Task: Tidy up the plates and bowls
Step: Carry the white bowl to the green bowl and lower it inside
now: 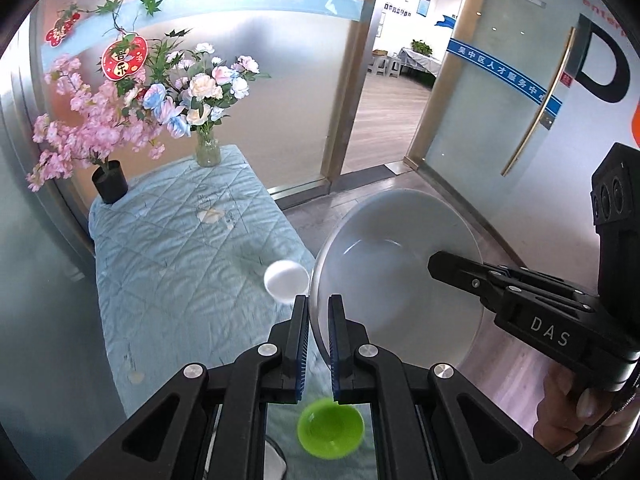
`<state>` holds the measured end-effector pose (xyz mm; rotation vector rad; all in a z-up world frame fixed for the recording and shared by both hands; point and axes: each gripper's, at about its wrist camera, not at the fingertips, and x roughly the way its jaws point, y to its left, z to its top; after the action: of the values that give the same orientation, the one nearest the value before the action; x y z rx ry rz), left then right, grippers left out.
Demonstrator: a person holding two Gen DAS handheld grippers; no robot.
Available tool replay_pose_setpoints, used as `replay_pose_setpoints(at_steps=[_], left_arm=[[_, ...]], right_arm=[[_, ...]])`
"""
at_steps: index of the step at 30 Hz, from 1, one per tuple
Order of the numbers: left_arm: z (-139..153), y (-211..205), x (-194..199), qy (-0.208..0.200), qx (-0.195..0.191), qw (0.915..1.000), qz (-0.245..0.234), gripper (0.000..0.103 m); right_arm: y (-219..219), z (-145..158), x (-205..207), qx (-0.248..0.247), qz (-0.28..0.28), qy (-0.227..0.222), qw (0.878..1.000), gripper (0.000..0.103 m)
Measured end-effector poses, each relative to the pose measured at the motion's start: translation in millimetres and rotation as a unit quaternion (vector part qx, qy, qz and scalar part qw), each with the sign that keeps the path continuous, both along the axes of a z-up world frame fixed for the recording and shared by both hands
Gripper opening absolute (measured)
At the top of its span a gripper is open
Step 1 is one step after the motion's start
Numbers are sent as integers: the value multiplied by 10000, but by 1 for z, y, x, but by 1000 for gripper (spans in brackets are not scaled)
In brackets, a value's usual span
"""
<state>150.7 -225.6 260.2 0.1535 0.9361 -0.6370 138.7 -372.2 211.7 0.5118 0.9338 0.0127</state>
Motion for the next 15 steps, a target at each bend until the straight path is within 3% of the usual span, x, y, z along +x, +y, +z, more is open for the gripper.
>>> replay_pose_setpoints(at_steps=[5, 11, 15], left_arm=[[-9, 24, -55, 72, 43, 10000, 15, 6], [-45, 45, -108, 321, 95, 9994, 45, 6], [-73, 50, -123, 540, 118, 9985, 56, 5]], right_arm=[[15, -4, -37, 63, 47, 81, 9999, 6], [28, -26, -71, 128, 82, 292, 9995, 6], [34, -44, -87, 157, 101, 472, 9987, 6]])
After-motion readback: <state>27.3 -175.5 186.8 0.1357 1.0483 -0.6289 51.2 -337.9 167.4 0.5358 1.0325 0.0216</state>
